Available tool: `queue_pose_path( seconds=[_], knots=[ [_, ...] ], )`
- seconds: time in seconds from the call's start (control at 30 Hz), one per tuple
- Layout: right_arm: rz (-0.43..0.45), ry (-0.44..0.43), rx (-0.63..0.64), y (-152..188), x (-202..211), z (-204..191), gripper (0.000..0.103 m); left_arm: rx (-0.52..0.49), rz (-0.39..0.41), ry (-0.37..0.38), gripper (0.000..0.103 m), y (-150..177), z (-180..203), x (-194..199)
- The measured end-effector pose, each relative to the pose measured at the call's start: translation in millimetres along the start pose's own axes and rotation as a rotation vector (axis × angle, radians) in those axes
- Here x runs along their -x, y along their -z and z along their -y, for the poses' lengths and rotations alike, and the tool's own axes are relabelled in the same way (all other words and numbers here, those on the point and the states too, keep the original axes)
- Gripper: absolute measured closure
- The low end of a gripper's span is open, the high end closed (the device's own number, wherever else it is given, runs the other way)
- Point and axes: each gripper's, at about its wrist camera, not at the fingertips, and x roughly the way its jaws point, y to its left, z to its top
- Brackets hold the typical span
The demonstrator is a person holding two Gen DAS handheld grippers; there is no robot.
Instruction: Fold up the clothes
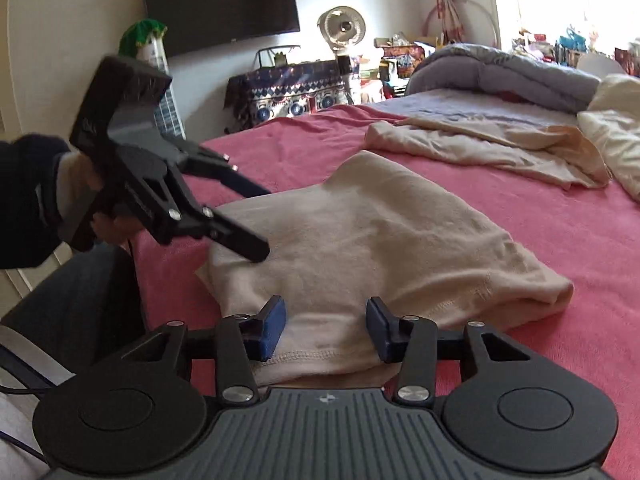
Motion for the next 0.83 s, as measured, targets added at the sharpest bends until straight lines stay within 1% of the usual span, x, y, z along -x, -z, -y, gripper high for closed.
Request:
queue_pose_path(
  seconds=[0.03,0.07,0.13,0.17,0.2,0.3,0.33,0.37,0.4,0.43,0.53,0.6,0.63,0.7,0.73,0.8,0.83],
  knots=[
    [0.0,-0.006,-0.021,3.0,3.7,3.5,0.057,0.043,0.023,0.03,0.0,5.7,-8.4,2.5],
    [-0.001,-0.001,-0.02,5.0,7.0,4.2,0.055,0.075,0.032,0.038,0.0,8.2,-13.6,4.5],
    [-0.004,0.019,-0.015,7.7,13.7,2.4,0.053,0.097,0.036,0.005,0.0,6.3,-10.6,10.1],
    [-0.006,0.033,-0.029,7.6,17.0,0.2,0.051,0.09,0.039,-0.027,0.0,4.5,-5.0,13.6],
    [-0.002,0.057,-0.056,7.4,22.6,-0.5,0.046,0.071,0.046,-0.066,0.0,2.2,3.4,17.9],
    [0.082,0.185,-0.112,13.1,47.1,-4.7,0.034,-0.009,0.126,-0.156,0.0,-4.8,36.3,37.9],
    [0.113,0.236,-0.119,16.7,55.1,-5.4,0.031,-0.019,0.159,-0.17,0.0,-6.6,47.6,43.9],
    [0.129,0.291,-0.132,21.4,59.2,-2.9,0.024,-0.023,0.193,-0.18,0.0,-8.4,59.1,49.8],
    [0.14,0.346,-0.147,26.3,62.0,0.7,0.021,-0.019,0.225,-0.175,0.0,-10.7,70.3,53.7],
    [0.151,0.402,-0.162,31.3,64.8,4.2,0.021,-0.009,0.245,-0.16,0.0,-12.7,79.4,55.0],
    [0.145,0.509,-0.295,48.8,67.6,28.3,0.021,0.032,0.275,-0.087,0.0,-17.6,100.4,51.9],
    [0.151,0.526,-0.355,62.1,66.0,41.4,0.021,0.066,0.313,-0.034,0.0,-16.3,108.8,50.3],
    [0.157,0.53,-0.354,65.3,63.8,42.5,0.021,0.082,0.333,-0.01,0.0,-14.8,111.2,50.2],
    [0.161,0.54,-0.326,67.9,58.1,40.1,0.014,0.136,0.377,-0.002,0.0,-10.7,113.8,51.0],
    [0.154,0.549,-0.304,68.0,55.2,37.3,0.012,0.165,0.4,-0.001,0.0,-8.7,115.1,51.5],
    [0.147,0.567,-0.274,69.1,49.5,33.2,0.007,0.156,0.429,-0.054,0.0,-6.9,119.9,53.3],
    [0.151,0.572,-0.268,70.0,46.8,32.3,0.006,0.146,0.443,-0.085,0.0,-6.2,122.4,54.3]
  ],
)
